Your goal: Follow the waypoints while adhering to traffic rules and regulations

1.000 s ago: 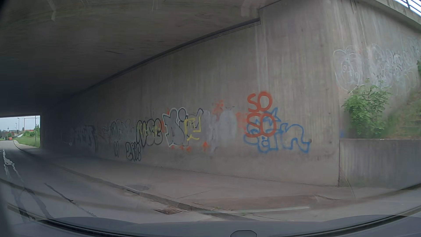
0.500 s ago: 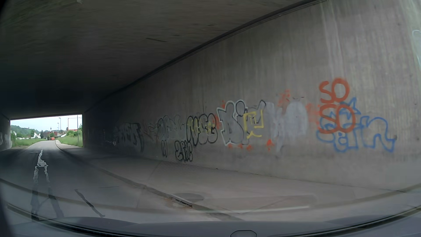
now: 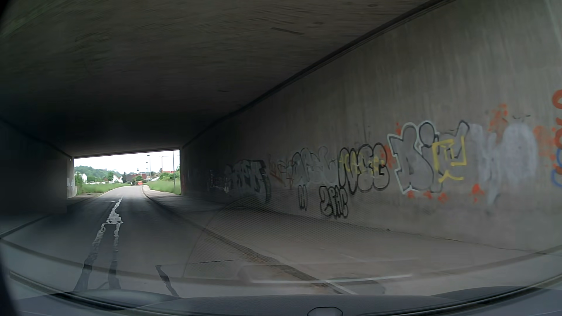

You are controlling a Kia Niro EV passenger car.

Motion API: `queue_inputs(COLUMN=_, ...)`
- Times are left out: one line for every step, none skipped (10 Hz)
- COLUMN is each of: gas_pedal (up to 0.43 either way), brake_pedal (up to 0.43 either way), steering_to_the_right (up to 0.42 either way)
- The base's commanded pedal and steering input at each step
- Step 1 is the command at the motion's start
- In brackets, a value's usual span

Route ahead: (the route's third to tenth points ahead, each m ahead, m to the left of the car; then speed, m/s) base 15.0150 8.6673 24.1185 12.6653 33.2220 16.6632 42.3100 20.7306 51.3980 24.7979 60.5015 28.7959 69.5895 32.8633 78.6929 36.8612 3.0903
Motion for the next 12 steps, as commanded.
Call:
queue_inputs(gas_pedal=0.098, brake_pedal=0.000, steering_to_the_right=-0.563)
queue_inputs(gas_pedal=0.110, brake_pedal=0.000, steering_to_the_right=-0.544)
queue_inputs(gas_pedal=0.110, brake_pedal=0.000, steering_to_the_right=-0.525)
queue_inputs(gas_pedal=0.110, brake_pedal=0.000, steering_to_the_right=-0.499)
queue_inputs(gas_pedal=0.110, brake_pedal=0.000, steering_to_the_right=-0.458)
queue_inputs(gas_pedal=0.110, brake_pedal=0.000, steering_to_the_right=-0.418)
queue_inputs(gas_pedal=0.110, brake_pedal=0.000, steering_to_the_right=-0.374)
queue_inputs(gas_pedal=0.110, brake_pedal=0.000, steering_to_the_right=-0.329)
queue_inputs(gas_pedal=0.110, brake_pedal=0.000, steering_to_the_right=-0.283)
queue_inputs(gas_pedal=0.118, brake_pedal=0.000, steering_to_the_right=-0.237)
queue_inputs(gas_pedal=0.118, brake_pedal=0.000, steering_to_the_right=-0.207)
queue_inputs(gas_pedal=0.138, brake_pedal=0.000, steering_to_the_right=-0.178)
